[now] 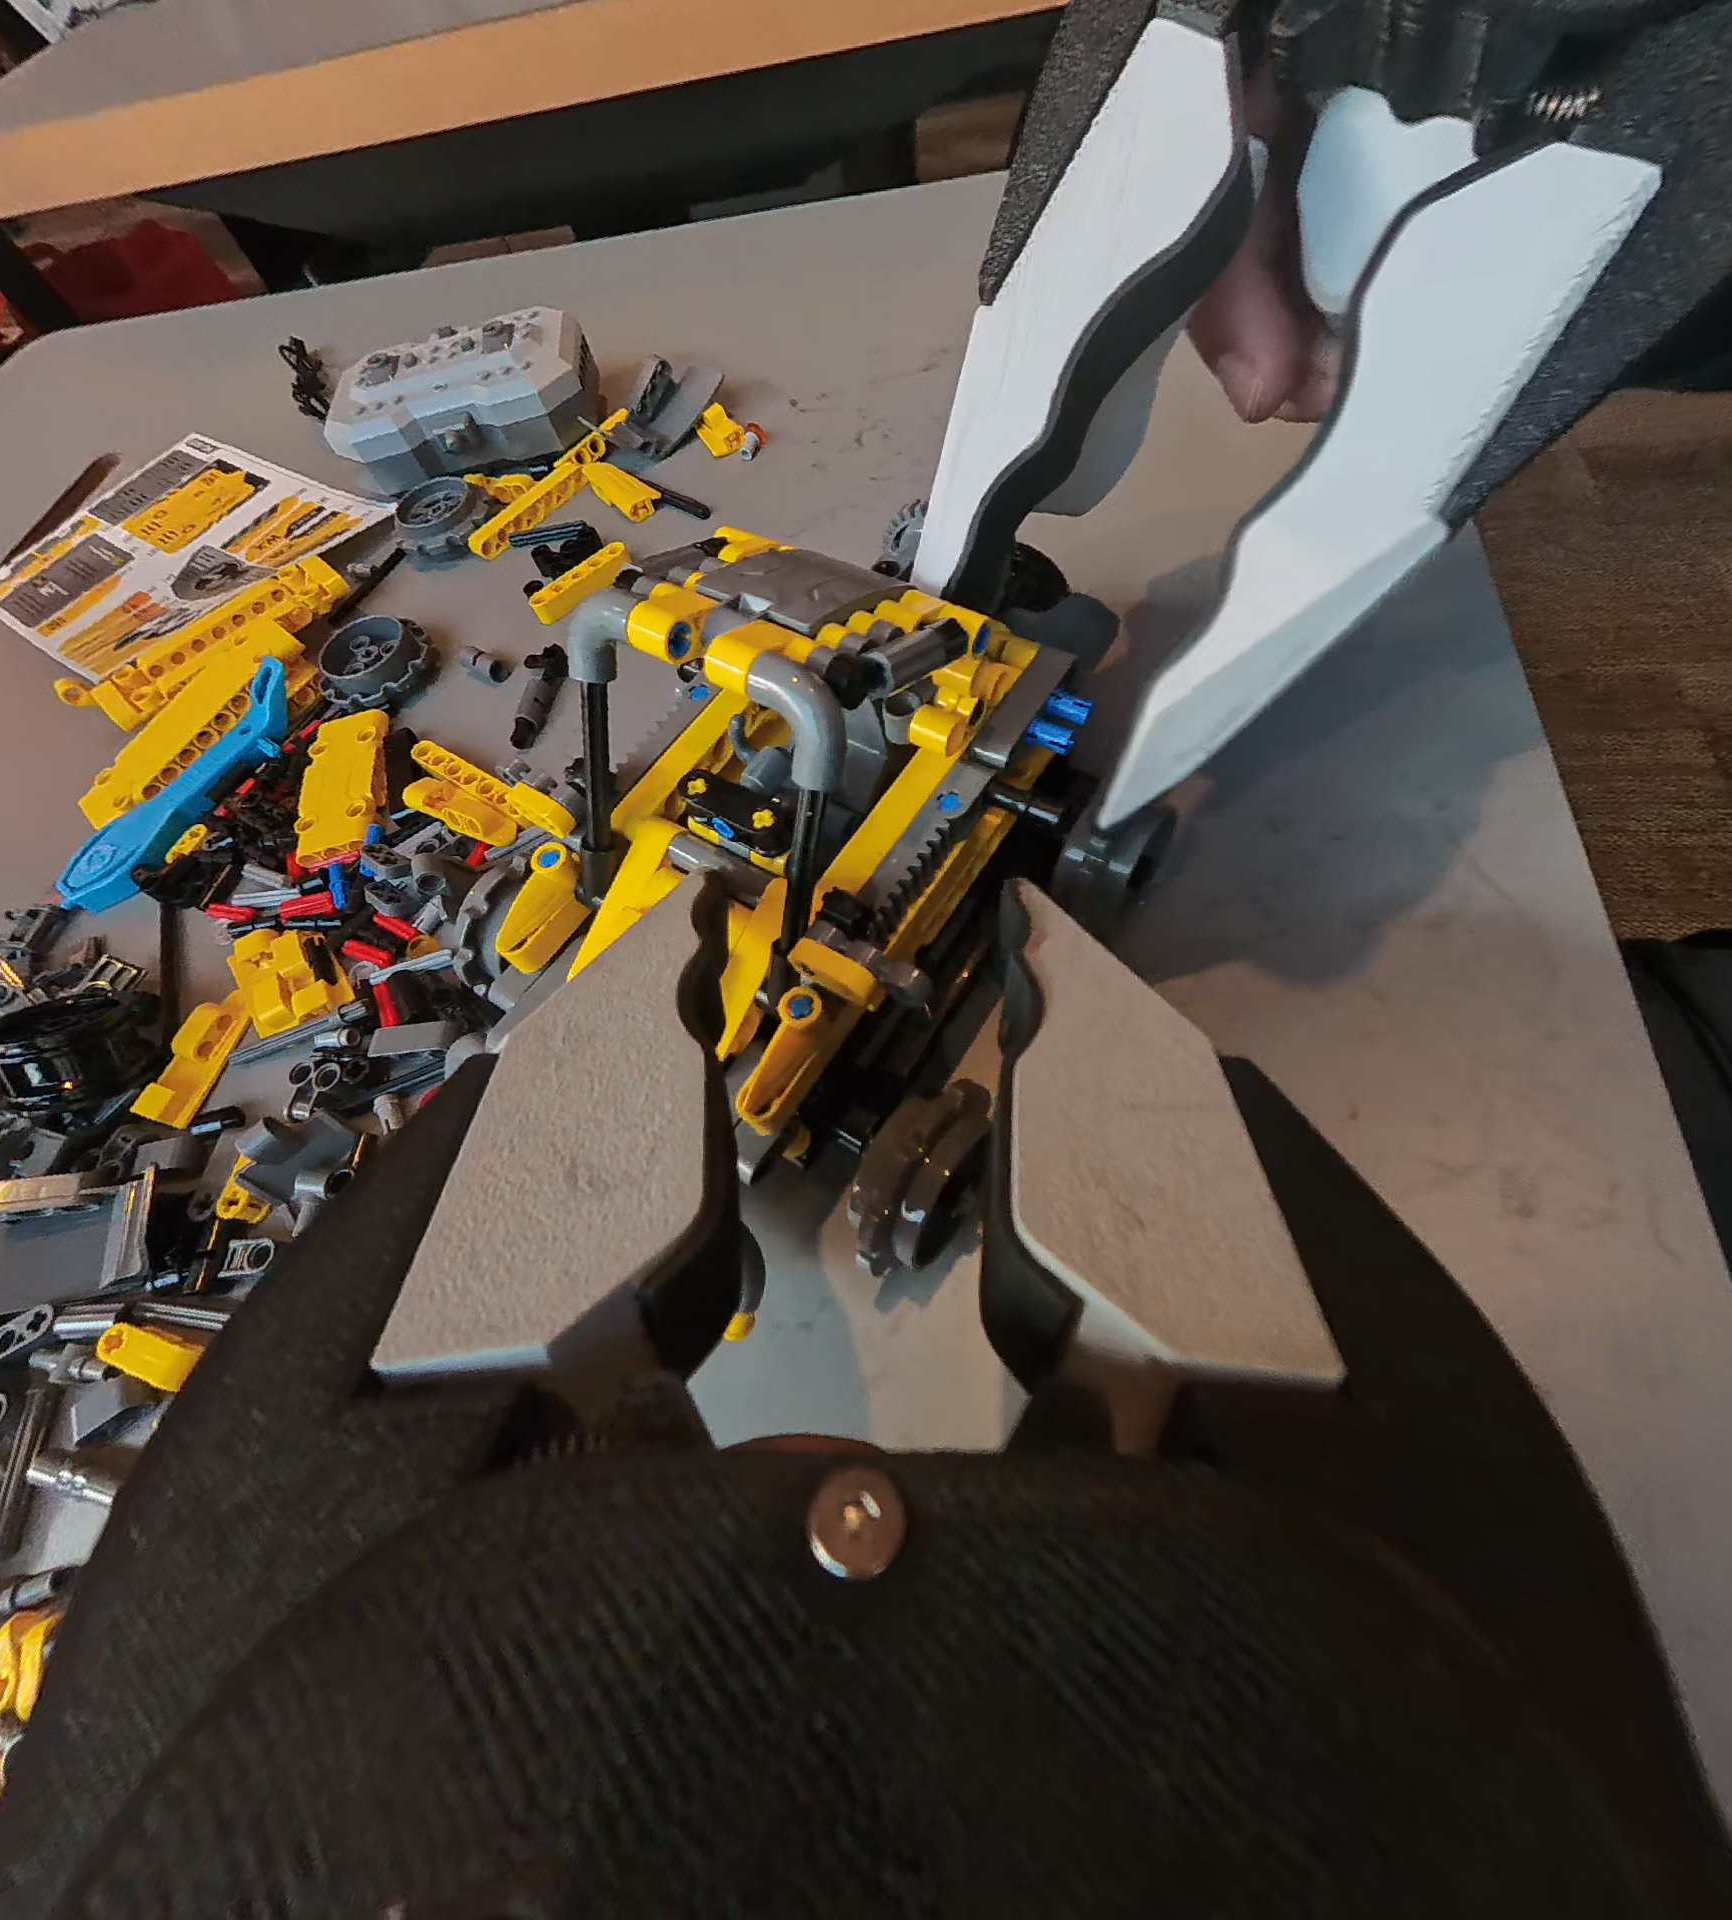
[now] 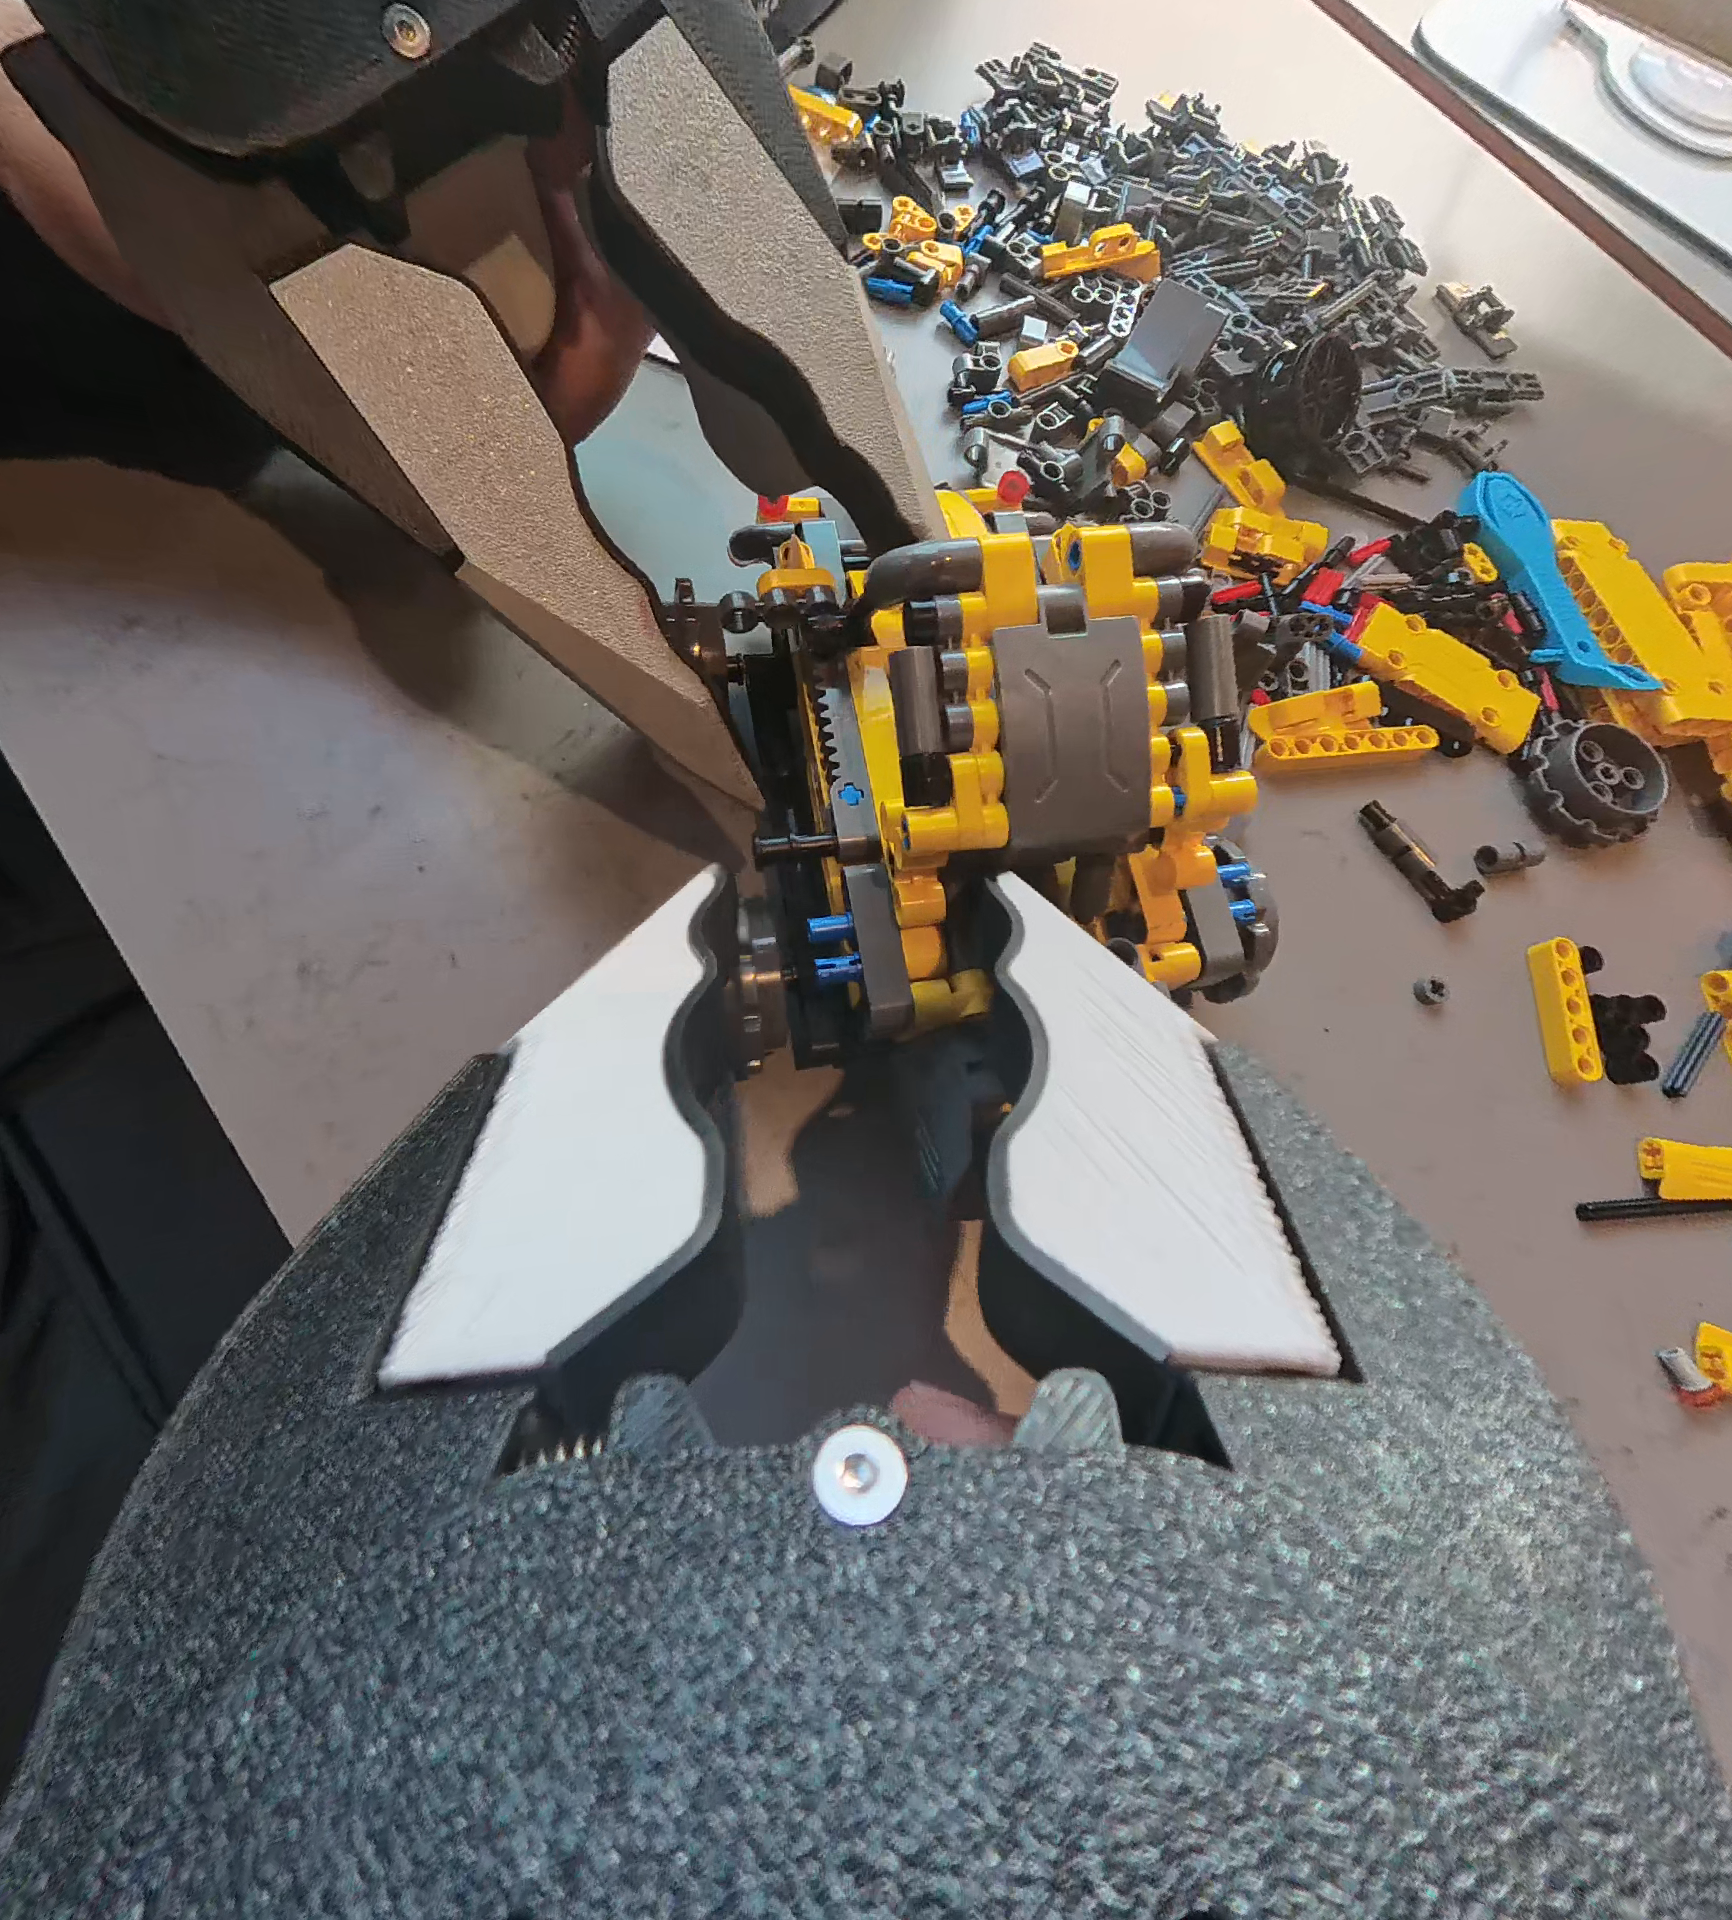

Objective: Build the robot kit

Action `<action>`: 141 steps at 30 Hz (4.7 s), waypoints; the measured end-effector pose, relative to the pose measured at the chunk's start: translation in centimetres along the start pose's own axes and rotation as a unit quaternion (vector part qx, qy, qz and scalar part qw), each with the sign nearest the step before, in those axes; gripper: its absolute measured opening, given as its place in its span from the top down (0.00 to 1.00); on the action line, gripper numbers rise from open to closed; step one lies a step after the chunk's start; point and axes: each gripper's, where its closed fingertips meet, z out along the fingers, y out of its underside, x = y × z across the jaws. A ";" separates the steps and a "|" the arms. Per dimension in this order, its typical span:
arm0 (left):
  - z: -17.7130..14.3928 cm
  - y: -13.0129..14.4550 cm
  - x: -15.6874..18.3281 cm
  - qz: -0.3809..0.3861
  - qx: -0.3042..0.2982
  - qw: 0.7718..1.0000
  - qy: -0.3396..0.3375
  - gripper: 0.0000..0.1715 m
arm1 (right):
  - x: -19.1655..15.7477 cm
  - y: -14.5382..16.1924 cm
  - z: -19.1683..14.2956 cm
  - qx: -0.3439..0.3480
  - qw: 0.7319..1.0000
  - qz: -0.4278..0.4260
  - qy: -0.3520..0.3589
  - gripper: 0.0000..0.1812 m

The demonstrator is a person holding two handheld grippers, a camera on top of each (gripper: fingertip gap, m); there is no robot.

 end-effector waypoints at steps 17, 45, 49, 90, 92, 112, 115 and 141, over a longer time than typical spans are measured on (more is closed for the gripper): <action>0.8 0.1 -0.6 0.012 -0.009 0.998 -0.060 0.71 | 0.7 0.0 0.3 0.004 1.000 -0.001 0.016 0.79; 0.6 -0.7 0.8 -0.071 -0.007 0.997 -0.037 0.69 | 1.5 0.4 -1.4 0.000 0.997 -0.019 0.075 0.71; 0.4 -1.5 4.9 -0.090 -0.002 0.996 -0.004 0.63 | 0.5 1.7 -4.0 0.010 0.995 -0.008 0.094 0.71; 3.6 -1.2 4.9 -0.058 -0.182 0.975 0.114 0.42 | -2.7 4.2 -5.2 0.100 0.976 0.124 0.147 0.98; 3.6 -1.2 4.8 -0.060 -0.183 0.975 0.112 0.42 | -2.8 4.2 -5.2 0.097 0.976 0.113 0.158 0.97; 3.2 -1.7 4.9 -0.087 -0.187 0.973 0.103 0.50 | -2.5 3.9 -5.5 0.125 0.970 0.147 0.149 0.95; 3.4 -1.5 4.7 -0.065 -0.205 0.973 0.080 0.52 | -2.5 3.7 -5.3 0.125 0.969 0.147 0.155 0.97; 3.7 -1.4 4.6 -0.032 -0.219 0.973 0.067 0.56 | -2.3 3.8 -5.2 0.096 0.973 0.089 0.191 0.97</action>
